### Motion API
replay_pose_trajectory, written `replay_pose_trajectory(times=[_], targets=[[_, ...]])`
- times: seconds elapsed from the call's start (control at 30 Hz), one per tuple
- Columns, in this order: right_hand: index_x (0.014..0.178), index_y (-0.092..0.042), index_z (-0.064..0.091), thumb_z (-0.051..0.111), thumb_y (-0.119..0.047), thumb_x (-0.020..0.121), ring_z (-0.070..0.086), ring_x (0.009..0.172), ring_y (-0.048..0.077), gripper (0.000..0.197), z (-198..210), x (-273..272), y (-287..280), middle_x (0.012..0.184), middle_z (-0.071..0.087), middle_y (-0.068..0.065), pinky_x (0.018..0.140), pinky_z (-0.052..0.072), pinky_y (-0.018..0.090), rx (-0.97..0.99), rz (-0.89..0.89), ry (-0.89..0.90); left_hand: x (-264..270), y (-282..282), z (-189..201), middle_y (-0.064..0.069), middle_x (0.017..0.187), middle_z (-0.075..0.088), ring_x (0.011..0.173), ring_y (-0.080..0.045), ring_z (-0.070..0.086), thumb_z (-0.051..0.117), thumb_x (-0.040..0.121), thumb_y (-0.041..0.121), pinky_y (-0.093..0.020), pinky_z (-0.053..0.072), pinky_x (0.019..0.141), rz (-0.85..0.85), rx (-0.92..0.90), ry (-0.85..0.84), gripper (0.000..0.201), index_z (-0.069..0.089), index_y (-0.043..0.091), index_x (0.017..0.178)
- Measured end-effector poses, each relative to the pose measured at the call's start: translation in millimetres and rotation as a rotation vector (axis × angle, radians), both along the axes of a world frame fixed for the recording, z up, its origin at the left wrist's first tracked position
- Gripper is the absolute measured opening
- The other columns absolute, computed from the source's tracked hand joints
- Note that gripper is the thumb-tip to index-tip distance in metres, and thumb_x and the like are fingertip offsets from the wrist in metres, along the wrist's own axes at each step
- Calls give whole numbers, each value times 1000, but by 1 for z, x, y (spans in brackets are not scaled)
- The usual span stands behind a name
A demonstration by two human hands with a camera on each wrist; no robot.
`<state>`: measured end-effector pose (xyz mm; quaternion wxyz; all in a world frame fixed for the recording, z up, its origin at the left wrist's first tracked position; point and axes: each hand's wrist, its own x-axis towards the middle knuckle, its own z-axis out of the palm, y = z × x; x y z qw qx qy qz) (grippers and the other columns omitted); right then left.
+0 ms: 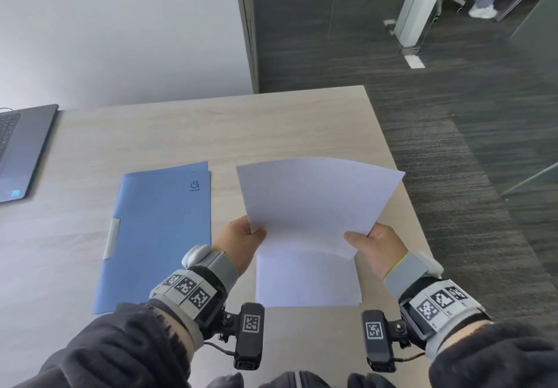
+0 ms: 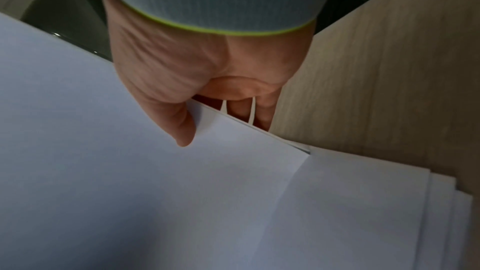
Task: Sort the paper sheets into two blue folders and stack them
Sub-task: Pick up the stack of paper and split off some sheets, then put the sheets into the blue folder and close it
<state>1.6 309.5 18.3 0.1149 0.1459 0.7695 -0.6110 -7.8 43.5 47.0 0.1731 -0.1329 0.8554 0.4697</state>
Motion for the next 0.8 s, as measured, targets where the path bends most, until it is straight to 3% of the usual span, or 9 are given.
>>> replay_pose_trajectory(times=[0.07, 0.2, 0.27, 0.37, 0.47, 0.57, 0.63, 0.73, 0.8], targets=[[75, -27, 75, 68, -13, 85, 70, 93, 19, 19, 2, 4, -2, 86, 76, -10, 87, 52, 35, 28, 17, -13, 2, 1, -1, 1, 99, 75, 93, -26, 68, 53, 94, 24, -37, 52, 85, -21, -40, -23, 21, 69, 26, 107], [74, -30, 74, 67, -14, 85, 70, 87, 15, 21, 5, 9, -5, 83, 75, -14, 86, 52, 33, 25, -8, -15, 4, -1, 0, 3, 67, 61, 59, -18, 53, 51, 96, 28, -29, 43, 60, 5, -84, -15, 16, 66, 26, 95], [74, -27, 74, 67, -15, 85, 70, 91, 24, 18, 4, 11, -7, 87, 77, -2, 87, 53, 37, 33, -16, -29, 5, -1, -1, 3, 76, 67, 66, -20, 59, 51, 95, 28, -31, 48, 67, -21, -86, -39, 17, 67, 26, 102], [78, -22, 76, 66, -15, 86, 70, 94, 25, 15, 3, 14, -7, 89, 77, 2, 88, 52, 36, 40, -38, -33, 8, 2, -2, -7, 100, 74, 93, -31, 67, 51, 95, 26, -44, 53, 88, -57, -83, -68, 21, 67, 22, 109], [76, -24, 75, 66, -17, 86, 70, 93, 24, 16, 5, 15, -8, 87, 77, -1, 83, 52, 32, 32, -43, -39, 8, 3, -7, -14, 93, 72, 78, -32, 64, 48, 96, 24, -39, 51, 77, -43, -89, -40, 22, 66, 16, 107], [74, -28, 74, 65, -19, 87, 69, 96, 26, 19, 0, 18, -8, 86, 76, -2, 84, 53, 34, 39, -31, -70, 9, 1, -12, -3, 76, 65, 60, -19, 51, 47, 98, 25, -30, 41, 62, -38, -75, -75, 20, 64, 18, 105], [75, -27, 74, 64, -21, 87, 69, 96, 27, 18, 0, 18, -8, 91, 77, 3, 88, 52, 39, 46, -41, -66, 11, 0, -12, 2, 82, 68, 67, -18, 57, 47, 98, 27, -31, 46, 67, -39, -32, -78, 21, 65, 20, 107], [82, -24, 75, 63, -17, 89, 70, 92, 23, 16, 5, 15, -8, 90, 77, -3, 85, 54, 38, -25, -81, -25, 11, -4, -10, 1, 99, 74, 93, -22, 68, 49, 98, 23, -37, 53, 86, -23, 100, -55, 21, 69, 21, 107], [90, -17, 74, 64, -17, 87, 69, 93, 33, 11, 9, 12, -12, 96, 77, 9, 89, 54, 48, -93, -78, -24, 12, -10, -8, 7, 92, 75, 88, -16, 69, 51, 97, 12, -28, 53, 78, 42, 198, -56, 23, 70, 25, 99]])
